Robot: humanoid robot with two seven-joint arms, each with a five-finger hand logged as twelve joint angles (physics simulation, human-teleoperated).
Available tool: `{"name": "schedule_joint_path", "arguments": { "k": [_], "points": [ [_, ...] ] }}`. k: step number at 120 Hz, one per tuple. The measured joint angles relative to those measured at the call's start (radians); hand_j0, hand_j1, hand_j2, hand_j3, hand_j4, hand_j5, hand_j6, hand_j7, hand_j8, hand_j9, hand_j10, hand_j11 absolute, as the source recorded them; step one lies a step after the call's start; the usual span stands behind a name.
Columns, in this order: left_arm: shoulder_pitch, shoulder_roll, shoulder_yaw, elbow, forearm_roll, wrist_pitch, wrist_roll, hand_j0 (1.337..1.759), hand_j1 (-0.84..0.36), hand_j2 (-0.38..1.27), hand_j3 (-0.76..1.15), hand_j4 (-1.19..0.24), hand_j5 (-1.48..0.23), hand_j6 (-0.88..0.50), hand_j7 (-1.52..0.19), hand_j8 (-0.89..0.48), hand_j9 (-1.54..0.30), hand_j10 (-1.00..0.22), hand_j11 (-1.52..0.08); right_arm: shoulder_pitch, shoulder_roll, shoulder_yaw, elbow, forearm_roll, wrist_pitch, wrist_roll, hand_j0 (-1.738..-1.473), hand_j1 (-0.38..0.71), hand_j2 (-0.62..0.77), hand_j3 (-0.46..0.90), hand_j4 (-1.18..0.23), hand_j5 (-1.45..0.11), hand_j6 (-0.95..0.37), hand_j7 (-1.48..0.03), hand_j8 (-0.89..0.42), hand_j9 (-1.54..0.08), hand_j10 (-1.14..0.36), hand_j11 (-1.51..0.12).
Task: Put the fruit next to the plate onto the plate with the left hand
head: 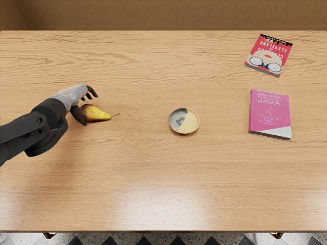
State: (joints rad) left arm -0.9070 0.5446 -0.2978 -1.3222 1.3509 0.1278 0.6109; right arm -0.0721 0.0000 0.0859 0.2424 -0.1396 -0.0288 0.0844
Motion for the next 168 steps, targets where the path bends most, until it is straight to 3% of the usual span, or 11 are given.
{"name": "schedule_joint_path", "arguments": {
  "k": [87,112,130,146,168],
  "points": [
    [0.01,-0.029,0.027,0.004,-0.001,0.004,0.0,1.658,-0.26,0.11,0.0,-0.52,-0.66,-0.49,-0.66,-0.51,-0.66,-0.51,-0.66,0.0,0.0,0.0,0.0,0.0,0.001,0.0,-1.658,-0.33,0.0,0.0,-0.02,-0.02,-0.01,-0.02,-0.01,-0.02,-0.01,-0.02],
    [0.01,-0.032,0.03,0.003,0.001,0.003,0.001,1.662,-0.33,0.18,0.06,-0.57,-0.73,-0.42,-0.73,-0.42,-0.75,-0.56,-0.74,0.0,0.0,0.0,0.0,0.0,0.001,0.0,-1.658,-0.33,0.0,0.0,-0.02,-0.02,-0.01,-0.02,-0.01,-0.02,-0.01,-0.02],
    [0.007,-0.032,0.029,0.004,-0.013,0.002,0.001,1.658,-0.34,0.18,0.08,-0.51,-0.82,-0.36,-0.81,-0.37,-0.83,-0.6,-0.82,0.0,0.0,0.0,0.0,0.0,0.0,0.0,-1.658,-0.33,0.0,0.0,-0.02,-0.02,-0.01,-0.02,-0.01,-0.02,-0.01,-0.02],
    [-0.013,-0.032,0.021,0.004,-0.08,-0.002,0.001,1.653,-0.35,0.18,0.04,-0.46,-0.9,-0.31,-0.88,-0.34,-0.89,-0.58,-0.89,0.0,0.0,0.0,0.0,0.0,0.0,0.0,-1.658,-0.33,0.0,0.0,-0.02,-0.02,-0.01,-0.02,-0.01,-0.02,-0.01,-0.02],
    [-0.104,-0.029,0.001,0.004,-0.277,-0.032,0.001,1.65,-0.35,0.16,0.02,-0.45,-0.95,-0.29,-0.93,-0.32,-0.93,-0.58,-0.93,0.0,0.0,0.0,0.0,0.0,0.0,0.0,-1.658,-0.33,0.0,0.0,-0.02,-0.02,-0.01,-0.02,-0.01,-0.02,-0.01,-0.02]
  ]
}}
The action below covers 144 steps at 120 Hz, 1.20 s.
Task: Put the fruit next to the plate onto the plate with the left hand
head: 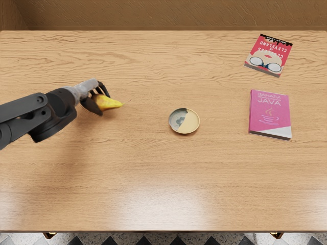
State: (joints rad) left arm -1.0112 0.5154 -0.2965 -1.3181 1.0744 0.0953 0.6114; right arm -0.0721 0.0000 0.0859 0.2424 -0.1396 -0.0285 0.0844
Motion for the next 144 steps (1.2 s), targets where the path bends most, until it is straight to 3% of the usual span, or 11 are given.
{"name": "schedule_joint_path", "arguments": {
  "k": [20,55,109,144],
  "points": [
    [-0.033,-0.003,-0.05,0.0,-0.175,-0.086,0.0,1.648,-0.33,0.14,0.01,-0.45,-0.97,-0.29,-0.93,-0.32,-0.94,-0.58,-0.94,0.0,0.0,0.0,0.0,0.0,0.0,0.0,-1.658,-0.33,0.0,0.0,-0.02,-0.02,-0.02,-0.02,-0.01,-0.02,-0.01,-0.02],
    [-0.079,-0.09,-0.117,0.0,-0.323,-0.153,0.0,1.651,-0.28,0.11,0.0,-0.49,-0.97,-0.33,-0.94,-0.36,-0.92,-0.62,-0.92,0.0,0.0,0.0,0.0,0.0,0.0,0.0,-1.658,-0.33,0.0,0.0,-0.02,-0.02,-0.02,-0.02,-0.02,-0.02,-0.02,-0.02],
    [-0.084,-0.231,-0.151,-0.001,-0.355,-0.158,-0.001,1.653,-0.25,0.08,0.0,-0.51,-0.96,-0.35,-0.93,-0.38,-0.9,-0.64,-0.9,0.0,0.0,0.0,0.0,0.0,0.0,0.0,-1.658,-0.33,0.0,0.0,-0.02,-0.02,-0.02,-0.02,-0.02,-0.02,-0.01,-0.02],
    [-0.081,-0.245,-0.17,-0.001,-0.353,-0.156,-0.001,1.652,-0.3,0.13,0.0,-0.48,-0.95,-0.33,-0.92,-0.35,-0.89,-0.6,-0.9,0.0,0.0,0.0,0.0,0.0,0.0,0.0,-1.658,-0.33,0.0,0.0,-0.02,-0.02,-0.02,-0.02,-0.02,-0.02,-0.02,-0.02]
  ]
}}
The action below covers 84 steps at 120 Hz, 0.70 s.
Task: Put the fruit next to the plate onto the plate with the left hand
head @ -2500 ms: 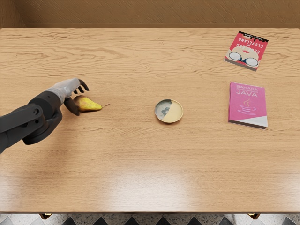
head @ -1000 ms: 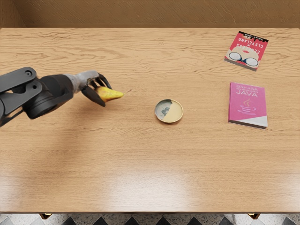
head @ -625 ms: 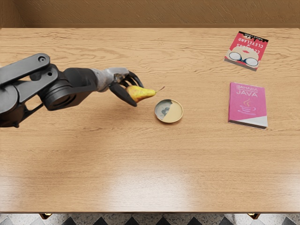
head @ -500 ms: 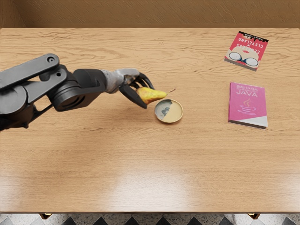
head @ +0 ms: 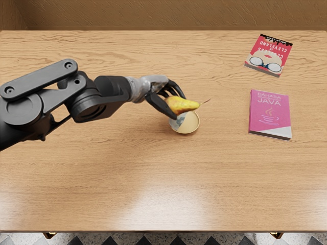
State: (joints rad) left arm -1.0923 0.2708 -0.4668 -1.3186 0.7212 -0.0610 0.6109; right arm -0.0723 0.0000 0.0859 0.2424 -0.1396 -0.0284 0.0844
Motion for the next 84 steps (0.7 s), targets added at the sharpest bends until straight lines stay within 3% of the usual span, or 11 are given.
{"name": "schedule_joint_path", "arguments": {
  "k": [52,84],
  "points": [
    [0.01,-0.059,0.005,0.024,0.005,0.0,0.0,1.652,-0.29,0.13,0.0,-0.51,-0.92,-0.34,-0.88,-0.37,-0.87,-0.6,-0.88,0.0,0.0,0.0,0.0,0.0,0.0,0.0,-1.658,-0.33,0.0,0.0,-0.02,-0.02,-0.02,-0.02,-0.02,-0.02,-0.02,-0.02],
    [-0.001,-0.057,0.0,0.027,0.013,0.003,0.0,1.657,0.12,0.05,0.0,-0.18,-0.31,-0.14,-0.3,-0.15,-0.29,-0.21,-0.3,0.0,0.0,0.0,0.0,0.0,0.0,0.0,-1.658,-0.33,0.0,0.0,-0.02,-0.02,-0.01,-0.02,-0.01,-0.02,-0.01,-0.02]
  ]
}}
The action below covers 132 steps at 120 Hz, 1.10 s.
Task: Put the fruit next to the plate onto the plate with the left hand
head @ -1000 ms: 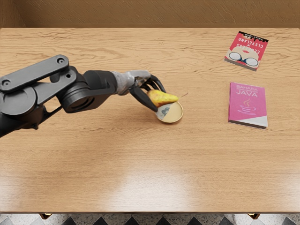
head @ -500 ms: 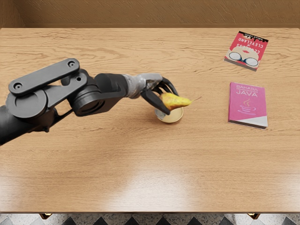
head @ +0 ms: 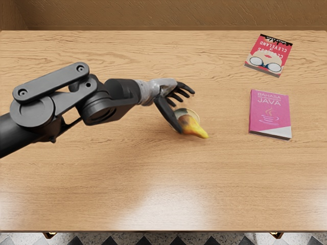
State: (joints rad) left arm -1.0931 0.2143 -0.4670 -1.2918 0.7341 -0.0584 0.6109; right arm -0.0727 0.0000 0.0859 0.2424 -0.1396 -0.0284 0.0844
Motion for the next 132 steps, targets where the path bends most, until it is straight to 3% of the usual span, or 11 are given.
{"name": "schedule_joint_path", "arguments": {
  "k": [22,56,70,91,106,132],
  "points": [
    [0.008,0.028,-0.127,0.0,-0.039,-0.094,0.0,1.657,0.25,0.02,0.0,-0.08,-0.13,-0.06,-0.13,-0.07,-0.13,-0.09,-0.13,0.0,0.0,0.0,0.0,0.0,0.0,0.0,-1.658,-0.33,0.0,0.0,-0.02,-0.02,-0.01,-0.02,-0.01,-0.02,-0.01,-0.02],
    [0.023,0.198,-0.235,0.002,-0.386,-0.373,0.0,1.658,0.32,0.01,0.0,-0.02,-0.04,-0.02,-0.04,-0.02,-0.04,-0.03,-0.04,0.001,0.0,0.0,0.0,0.0,0.0,0.0,-1.658,-0.33,0.0,0.0,-0.02,-0.02,-0.01,-0.02,-0.01,-0.02,-0.01,-0.02],
    [0.099,0.269,-0.264,0.019,-0.557,-0.492,0.0,1.658,0.33,0.0,0.0,-0.02,-0.02,-0.01,-0.02,-0.01,-0.02,-0.02,-0.02,0.0,0.0,0.0,0.0,0.0,0.0,0.0,-1.658,-0.33,0.0,0.0,-0.02,-0.02,-0.01,-0.02,-0.01,-0.02,-0.01,-0.02],
    [0.225,0.322,-0.363,0.078,-0.769,-0.541,0.0,1.658,0.34,0.0,0.0,-0.01,-0.01,-0.01,-0.01,-0.01,-0.01,-0.01,-0.01,0.0,0.0,0.0,0.0,0.0,0.0,0.0,-1.658,-0.33,0.0,0.0,-0.02,-0.02,-0.01,-0.02,-0.01,-0.02,-0.01,-0.02],
    [0.243,0.388,-0.394,0.108,-0.903,-0.549,0.0,1.658,0.34,0.0,0.0,-0.01,-0.01,-0.01,-0.01,-0.01,-0.01,-0.01,-0.01,0.001,0.0,0.0,0.0,0.0,0.0,0.0,-1.658,-0.33,0.0,0.0,-0.02,-0.02,-0.01,-0.02,-0.01,-0.02,-0.01,-0.02],
    [0.301,0.517,-0.404,0.12,-0.962,-0.552,0.0,1.658,0.34,0.0,0.0,0.0,-0.01,0.0,-0.01,0.0,-0.01,0.0,-0.01,0.001,0.0,0.0,0.0,0.0,0.0,0.0,-1.658,-0.33,0.0,0.0,-0.02,-0.02,-0.01,-0.02,-0.01,-0.02,-0.01,-0.02]
  ]
}}
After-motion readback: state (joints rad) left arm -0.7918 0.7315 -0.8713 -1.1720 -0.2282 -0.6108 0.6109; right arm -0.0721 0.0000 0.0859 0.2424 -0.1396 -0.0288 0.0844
